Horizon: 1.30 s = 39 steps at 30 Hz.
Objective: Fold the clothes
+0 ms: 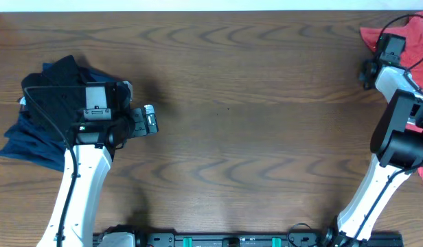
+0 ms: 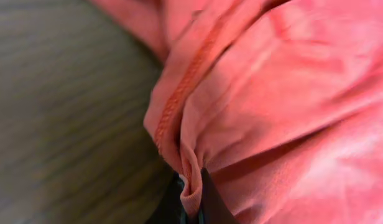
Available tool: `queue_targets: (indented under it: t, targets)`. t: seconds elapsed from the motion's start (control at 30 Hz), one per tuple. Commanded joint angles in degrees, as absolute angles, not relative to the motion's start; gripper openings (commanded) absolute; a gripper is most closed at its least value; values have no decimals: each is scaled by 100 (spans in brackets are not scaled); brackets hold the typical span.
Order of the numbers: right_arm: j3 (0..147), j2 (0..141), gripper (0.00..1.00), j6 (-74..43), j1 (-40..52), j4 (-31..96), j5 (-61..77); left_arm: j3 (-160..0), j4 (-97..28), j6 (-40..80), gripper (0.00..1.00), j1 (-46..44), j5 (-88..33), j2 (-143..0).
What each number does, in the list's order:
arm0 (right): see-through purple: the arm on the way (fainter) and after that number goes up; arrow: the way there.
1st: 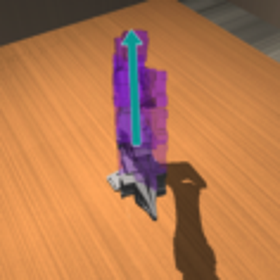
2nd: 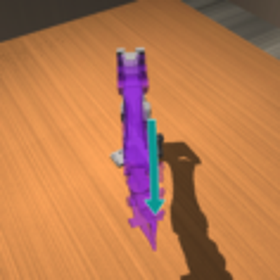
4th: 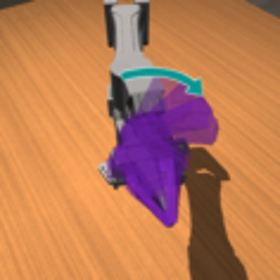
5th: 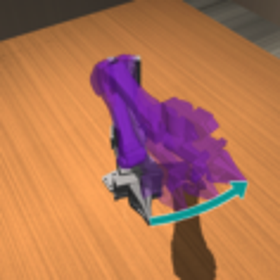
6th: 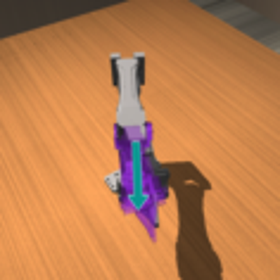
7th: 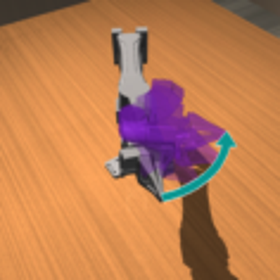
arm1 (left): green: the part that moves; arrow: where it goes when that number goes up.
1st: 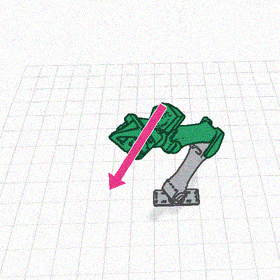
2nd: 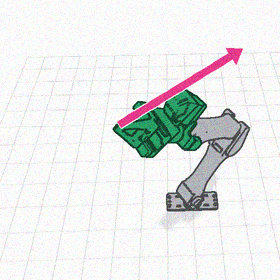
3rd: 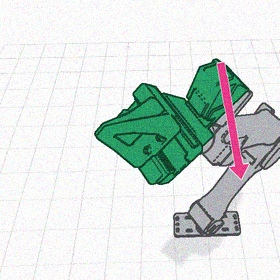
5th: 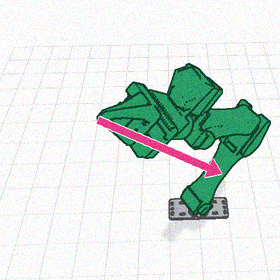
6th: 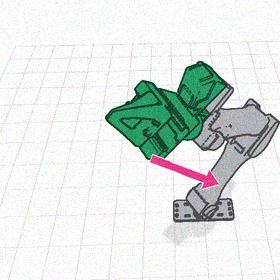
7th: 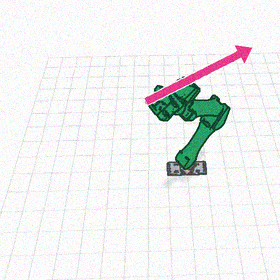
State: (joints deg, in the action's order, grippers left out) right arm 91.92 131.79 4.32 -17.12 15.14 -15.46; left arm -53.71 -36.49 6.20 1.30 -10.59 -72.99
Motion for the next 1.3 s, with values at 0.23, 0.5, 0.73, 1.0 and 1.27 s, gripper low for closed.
queue_targets:
  t: [0.23, 0.5, 0.73, 1.0, 1.27]
  targets:
    - [9109, 12547, 1, 196, 939, 950, 311, -5478, -3334, 674, 98, 121, -1114, -7310]
    - [9236, 12547, 31, -467, 2169, -825, -1758, -5478, -3312, 674, 98, 121, -1116, -7310]
    - [9382, 12062, 99, -425, 1870, 1334, -2569, -5478, -3304, 676, 98, 119, -1326, -7308]
    - [9380, 11118, 99, -1358, 478, 4480, -1920, -5476, -2606, 786, 98, -143, -2440, -7336]
    - [9380, 10993, 99, -1734, -1013, 5841, -996, -5476, -1122, 1155, 98, -1546, -2486, -8283]
